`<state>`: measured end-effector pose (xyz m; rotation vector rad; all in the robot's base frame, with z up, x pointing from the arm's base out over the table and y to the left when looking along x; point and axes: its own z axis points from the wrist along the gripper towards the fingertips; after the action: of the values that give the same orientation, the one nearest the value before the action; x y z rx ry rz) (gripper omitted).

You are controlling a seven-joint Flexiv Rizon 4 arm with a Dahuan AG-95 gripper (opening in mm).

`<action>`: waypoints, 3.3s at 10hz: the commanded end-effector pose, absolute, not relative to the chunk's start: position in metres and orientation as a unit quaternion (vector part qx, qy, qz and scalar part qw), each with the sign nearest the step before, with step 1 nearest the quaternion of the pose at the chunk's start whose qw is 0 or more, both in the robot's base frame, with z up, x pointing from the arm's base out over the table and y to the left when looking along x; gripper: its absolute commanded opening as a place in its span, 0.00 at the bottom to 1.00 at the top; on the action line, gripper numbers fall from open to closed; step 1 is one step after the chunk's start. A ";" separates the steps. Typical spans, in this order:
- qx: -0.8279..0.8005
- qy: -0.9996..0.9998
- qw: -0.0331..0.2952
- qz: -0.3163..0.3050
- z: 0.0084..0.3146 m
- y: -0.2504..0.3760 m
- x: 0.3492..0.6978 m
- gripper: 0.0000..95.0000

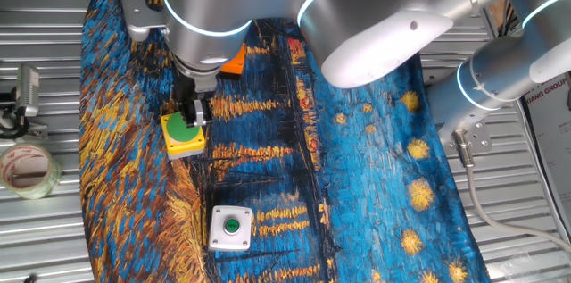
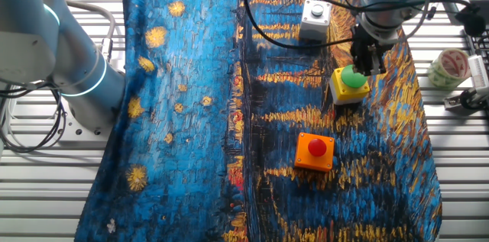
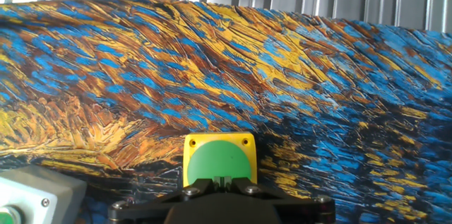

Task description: Press three buttons from left to right in sequence

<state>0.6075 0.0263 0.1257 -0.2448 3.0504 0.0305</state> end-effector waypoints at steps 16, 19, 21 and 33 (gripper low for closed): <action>-0.074 0.996 0.057 0.009 0.102 0.029 0.614 0.00; -0.075 0.995 0.059 0.009 0.098 0.029 0.613 0.00; -0.075 0.995 0.062 0.009 0.096 0.029 0.613 0.00; -0.075 0.995 0.065 0.004 0.093 0.030 0.616 0.00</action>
<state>0.6178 0.0310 0.0947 -0.2297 3.0018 0.0128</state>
